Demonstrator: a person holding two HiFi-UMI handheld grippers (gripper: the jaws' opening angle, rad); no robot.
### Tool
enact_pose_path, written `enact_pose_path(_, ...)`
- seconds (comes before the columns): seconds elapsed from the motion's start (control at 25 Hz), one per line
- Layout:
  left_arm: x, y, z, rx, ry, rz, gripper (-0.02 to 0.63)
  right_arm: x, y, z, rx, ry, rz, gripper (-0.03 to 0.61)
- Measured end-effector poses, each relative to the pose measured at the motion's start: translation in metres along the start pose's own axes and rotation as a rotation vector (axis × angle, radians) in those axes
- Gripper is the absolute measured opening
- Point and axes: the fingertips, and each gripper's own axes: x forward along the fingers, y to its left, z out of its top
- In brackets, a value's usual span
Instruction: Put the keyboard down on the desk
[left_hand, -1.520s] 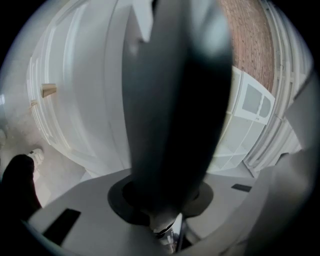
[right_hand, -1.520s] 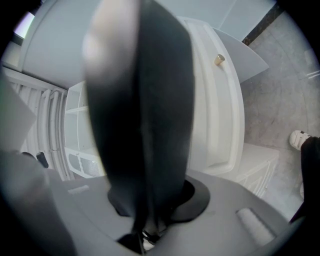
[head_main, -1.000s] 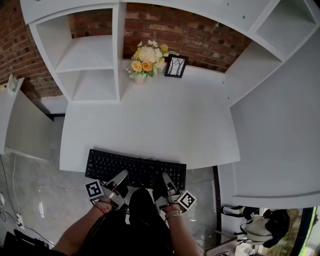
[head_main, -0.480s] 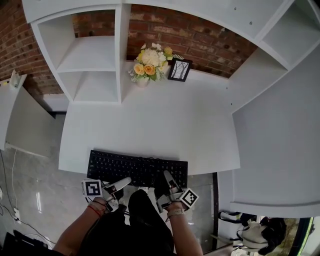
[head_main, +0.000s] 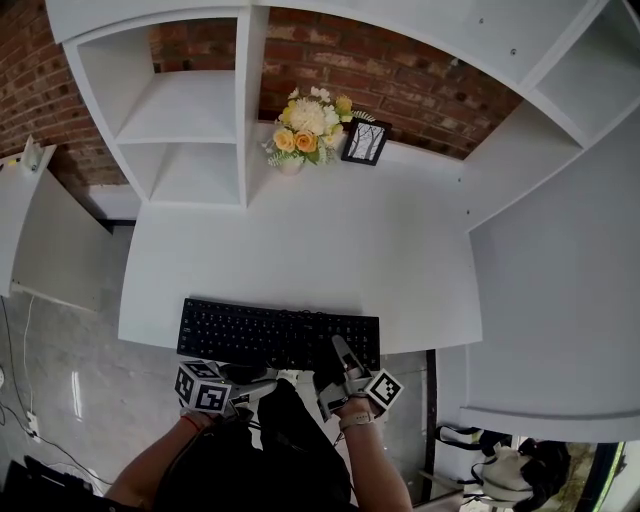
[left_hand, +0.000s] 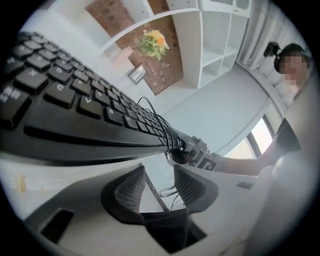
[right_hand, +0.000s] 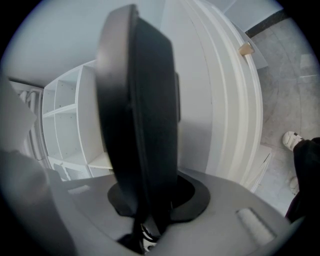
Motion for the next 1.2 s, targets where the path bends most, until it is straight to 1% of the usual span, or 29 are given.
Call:
enact_pose_path(0.04,0.001,0.001,0.002,0.031,-0.010,0.026,0.148,0.002,0.001,0.001,0.001,-0.001,-0.002,0.069)
enact_pose_path(0.08,0.001,0.001,0.005,0.051,-0.023,0.037,0.130,0.003,0.001,0.002,0.002,-0.001,-0.003,0.069)
enact_pose_path(0.16,0.004,-0.002,0.010,0.068,-0.046,0.031,0.127,0.005,0.002,0.003,0.002,0.001,-0.007,0.069)
enact_pose_path(0.2,0.004,-0.003,0.013,0.072,-0.055,0.034,0.111,0.006,0.002,0.004,0.003,0.002,-0.011,0.069)
enact_pose_path(0.28,0.003,0.001,0.020,0.078,-0.069,0.073,0.094,0.008,0.002,0.005,0.007,0.003,-0.019,0.069)
enact_pose_path(0.36,0.001,0.008,0.024,0.071,-0.073,0.129,0.058,0.010,0.002,0.005,0.012,0.003,-0.027,0.069)
enact_pose_path(0.4,0.001,0.011,0.026,0.064,-0.077,0.155,0.054,0.011,0.002,0.006,0.014,0.003,-0.032,0.069)
enact_pose_path(0.44,0.000,0.013,0.028,0.056,-0.084,0.176,0.016,0.012,0.002,0.006,0.015,0.003,-0.038,0.069)
enact_pose_path(0.48,0.000,0.014,0.030,0.047,-0.090,0.192,0.014,0.013,0.002,0.006,0.016,0.005,-0.046,0.069)
enact_pose_path(0.56,0.001,0.015,0.034,0.014,-0.098,0.205,-0.011,0.016,0.002,0.008,0.015,0.013,-0.066,0.069)
enact_pose_path(0.72,0.003,0.015,0.041,-0.036,-0.092,0.202,-0.011,0.024,0.004,0.012,0.025,0.020,-0.096,0.069)
enact_pose_path(0.92,0.008,0.017,0.053,-0.104,-0.094,0.203,-0.012,0.036,0.006,0.021,0.041,-0.008,-0.122,0.067)
enact_pose_path(1.04,0.008,0.021,0.062,-0.120,-0.098,0.211,-0.012,0.042,0.007,0.024,0.061,-0.035,-0.125,0.067)
enact_pose_path(1.2,0.011,0.022,0.076,-0.149,-0.102,0.188,-0.012,0.052,0.012,0.030,0.075,-0.062,-0.131,0.067)
